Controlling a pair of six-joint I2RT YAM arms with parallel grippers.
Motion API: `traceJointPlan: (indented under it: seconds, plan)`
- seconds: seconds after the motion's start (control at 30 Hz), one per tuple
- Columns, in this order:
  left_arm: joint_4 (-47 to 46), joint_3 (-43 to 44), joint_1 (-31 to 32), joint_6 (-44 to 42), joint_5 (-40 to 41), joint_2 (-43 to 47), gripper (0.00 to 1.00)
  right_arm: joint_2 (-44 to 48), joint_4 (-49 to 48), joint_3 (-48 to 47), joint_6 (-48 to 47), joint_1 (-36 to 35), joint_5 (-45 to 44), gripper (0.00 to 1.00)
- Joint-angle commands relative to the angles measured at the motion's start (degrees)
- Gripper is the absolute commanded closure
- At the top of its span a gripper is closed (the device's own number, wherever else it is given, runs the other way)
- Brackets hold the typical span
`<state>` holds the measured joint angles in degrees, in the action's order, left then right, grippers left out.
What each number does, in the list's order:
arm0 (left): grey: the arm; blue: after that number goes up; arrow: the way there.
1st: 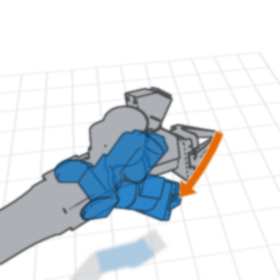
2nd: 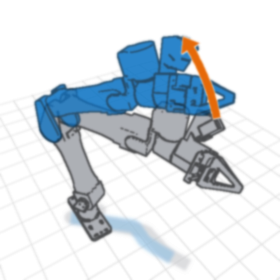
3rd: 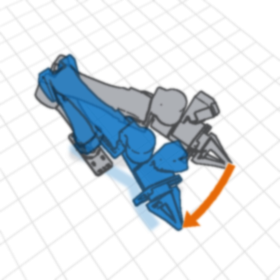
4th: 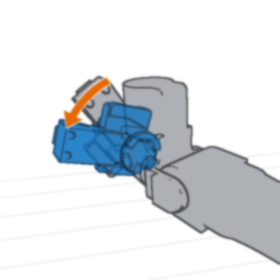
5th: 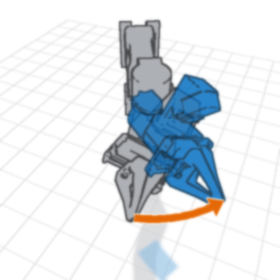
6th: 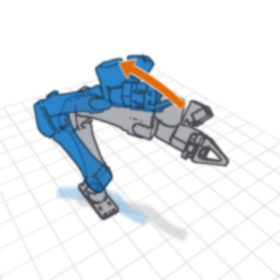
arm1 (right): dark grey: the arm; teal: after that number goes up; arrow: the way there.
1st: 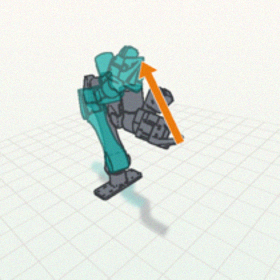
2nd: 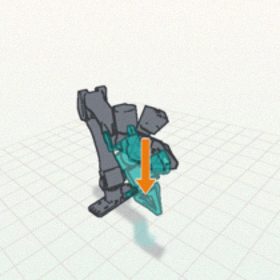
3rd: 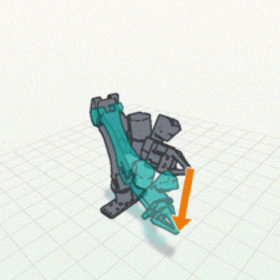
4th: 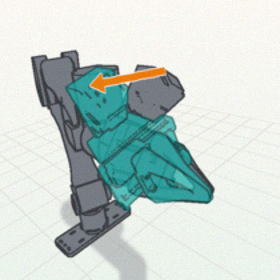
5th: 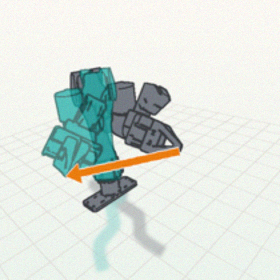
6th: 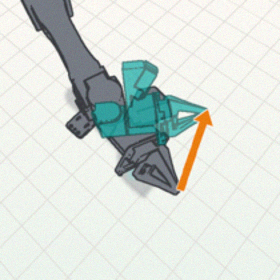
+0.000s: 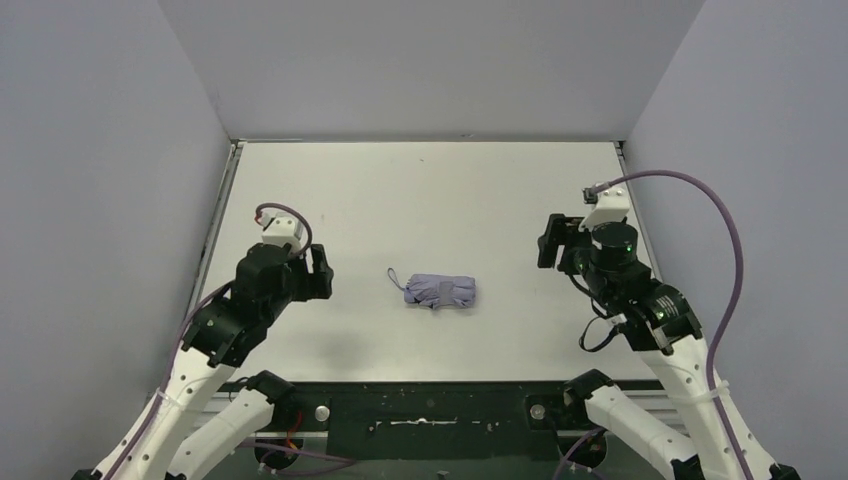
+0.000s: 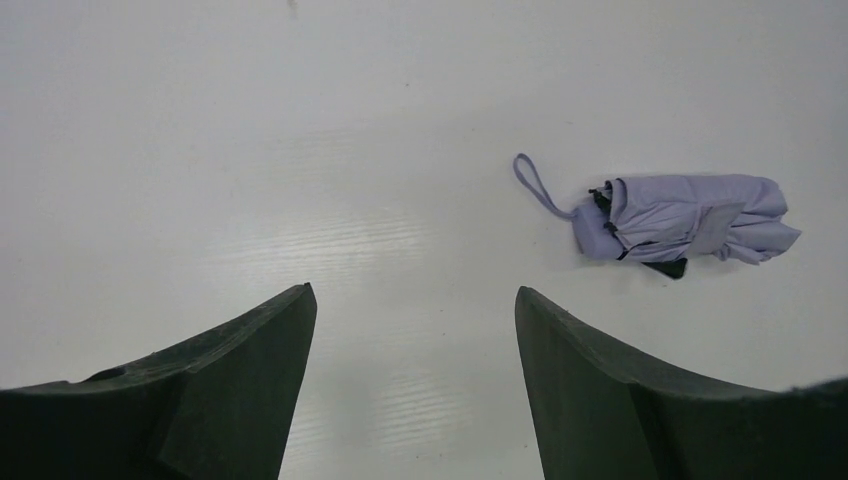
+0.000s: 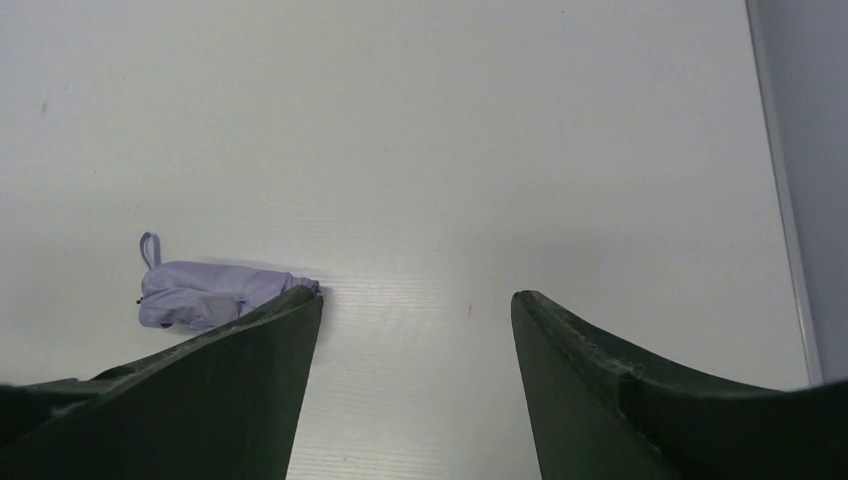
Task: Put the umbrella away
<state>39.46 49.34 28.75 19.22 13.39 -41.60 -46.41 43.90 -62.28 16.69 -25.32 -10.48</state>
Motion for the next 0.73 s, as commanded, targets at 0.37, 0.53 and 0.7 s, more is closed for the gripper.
traceJointPlan:
  seconds: [0.37, 0.53, 0.7]
  plan:
    - [8.8, -3.1, 1.9, 6.0, 10.0, 9.8, 0.18, 21.1, -1.9, 17.7, 8.4, -0.4, -12.5, 0.00]
    - [7.9, -3.8, 3.6, 4.4, 10.1, 11.5, 0.14, 20.5, -3.6, 18.8, 7.7, -0.4, -12.0, 0.00]
    - [10.0, -2.2, 4.8, 5.5, 14.1, 8.5, 0.11, 18.7, -3.3, 18.4, 7.4, -0.5, -11.9, 0.00]
